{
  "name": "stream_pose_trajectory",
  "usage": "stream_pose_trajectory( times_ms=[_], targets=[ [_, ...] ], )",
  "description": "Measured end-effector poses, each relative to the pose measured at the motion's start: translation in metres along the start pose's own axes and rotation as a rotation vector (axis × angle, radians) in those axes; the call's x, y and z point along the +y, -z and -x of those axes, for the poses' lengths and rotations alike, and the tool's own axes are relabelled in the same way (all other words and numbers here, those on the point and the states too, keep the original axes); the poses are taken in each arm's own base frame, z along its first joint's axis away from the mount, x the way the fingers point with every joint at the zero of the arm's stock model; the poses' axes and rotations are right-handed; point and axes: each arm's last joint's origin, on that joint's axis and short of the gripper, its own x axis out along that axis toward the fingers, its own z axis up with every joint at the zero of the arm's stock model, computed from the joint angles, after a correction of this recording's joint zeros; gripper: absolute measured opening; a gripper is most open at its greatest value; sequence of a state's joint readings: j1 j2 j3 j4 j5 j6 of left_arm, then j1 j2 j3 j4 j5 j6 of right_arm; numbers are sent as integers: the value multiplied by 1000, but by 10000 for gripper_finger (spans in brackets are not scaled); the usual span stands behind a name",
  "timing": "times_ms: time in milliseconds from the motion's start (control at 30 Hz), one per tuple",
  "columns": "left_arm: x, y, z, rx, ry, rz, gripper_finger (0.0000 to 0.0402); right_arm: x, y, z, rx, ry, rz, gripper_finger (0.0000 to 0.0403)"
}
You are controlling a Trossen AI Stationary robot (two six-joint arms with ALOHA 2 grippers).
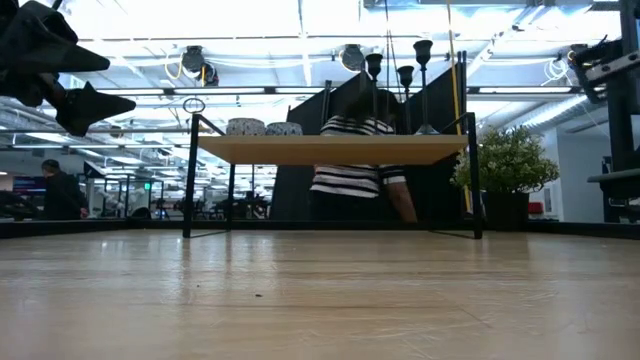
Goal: Pick & Place candle stick holders
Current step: Return to Home Position
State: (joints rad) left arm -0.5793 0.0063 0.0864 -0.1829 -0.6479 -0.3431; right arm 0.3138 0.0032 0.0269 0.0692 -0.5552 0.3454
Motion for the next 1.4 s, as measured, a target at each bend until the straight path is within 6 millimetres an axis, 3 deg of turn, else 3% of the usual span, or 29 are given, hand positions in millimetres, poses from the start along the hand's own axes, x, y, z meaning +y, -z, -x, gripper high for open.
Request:
stream_pose_trajectory(
  times_ms=[333, 600, 767, 1400],
  targets=[
    [0, 0, 0, 0, 0, 2, 351, -1, 3, -1, 37, -14, 324, 18],
    [0, 0, 0, -1, -1, 2, 351, -19, 3, 1, 41, 553, 424, 18],
    [0, 0, 0, -1, -1, 2, 351, -24, 0, 4, 10, 756, 424, 18],
    [0, 0, 0, -1, 0, 1, 351, -24, 0, 4, 37, 777, 505, 18]
  ],
)
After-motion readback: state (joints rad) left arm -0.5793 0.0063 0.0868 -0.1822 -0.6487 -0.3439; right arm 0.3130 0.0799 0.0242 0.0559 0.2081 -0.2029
